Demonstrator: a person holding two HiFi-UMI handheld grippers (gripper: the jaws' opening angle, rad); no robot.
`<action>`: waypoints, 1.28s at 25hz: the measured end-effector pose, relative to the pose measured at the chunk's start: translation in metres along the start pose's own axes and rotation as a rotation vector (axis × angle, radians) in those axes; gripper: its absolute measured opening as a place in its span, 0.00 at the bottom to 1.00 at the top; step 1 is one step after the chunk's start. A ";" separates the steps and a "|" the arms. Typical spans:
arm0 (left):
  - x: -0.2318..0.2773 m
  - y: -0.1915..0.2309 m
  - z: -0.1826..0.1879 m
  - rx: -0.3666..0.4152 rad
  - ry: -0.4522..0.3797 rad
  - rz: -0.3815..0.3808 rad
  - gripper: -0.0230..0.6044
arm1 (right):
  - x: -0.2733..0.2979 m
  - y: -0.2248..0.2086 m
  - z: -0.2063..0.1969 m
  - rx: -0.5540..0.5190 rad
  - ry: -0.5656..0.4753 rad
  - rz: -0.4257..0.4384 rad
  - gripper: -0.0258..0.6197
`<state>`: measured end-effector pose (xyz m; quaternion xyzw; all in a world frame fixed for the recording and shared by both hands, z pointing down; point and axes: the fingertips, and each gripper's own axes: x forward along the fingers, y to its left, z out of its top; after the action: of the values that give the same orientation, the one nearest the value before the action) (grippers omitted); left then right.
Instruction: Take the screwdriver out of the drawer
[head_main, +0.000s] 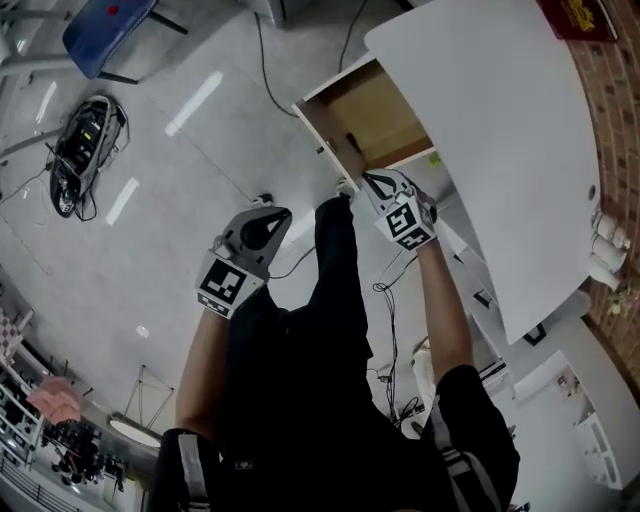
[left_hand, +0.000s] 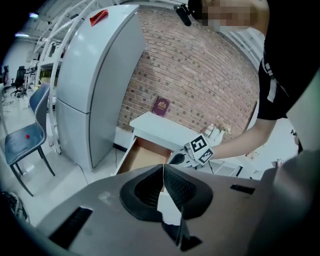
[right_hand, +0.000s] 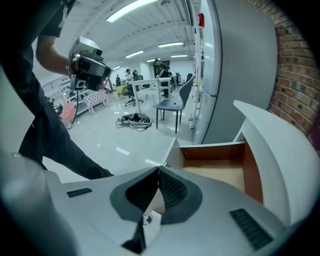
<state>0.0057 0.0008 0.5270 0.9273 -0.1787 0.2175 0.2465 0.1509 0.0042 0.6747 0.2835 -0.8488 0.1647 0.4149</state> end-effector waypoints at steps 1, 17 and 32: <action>0.006 0.003 -0.005 -0.007 -0.005 -0.002 0.06 | 0.010 -0.002 -0.005 -0.029 0.017 0.012 0.13; 0.052 0.035 -0.052 -0.077 -0.033 0.006 0.06 | 0.112 -0.025 -0.062 -0.416 0.255 0.230 0.17; 0.063 0.050 -0.091 -0.166 -0.055 0.051 0.06 | 0.180 -0.038 -0.136 -0.843 0.577 0.504 0.54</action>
<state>0.0077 -0.0052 0.6480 0.9045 -0.2264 0.1827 0.3120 0.1682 -0.0177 0.9015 -0.1744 -0.7348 -0.0237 0.6551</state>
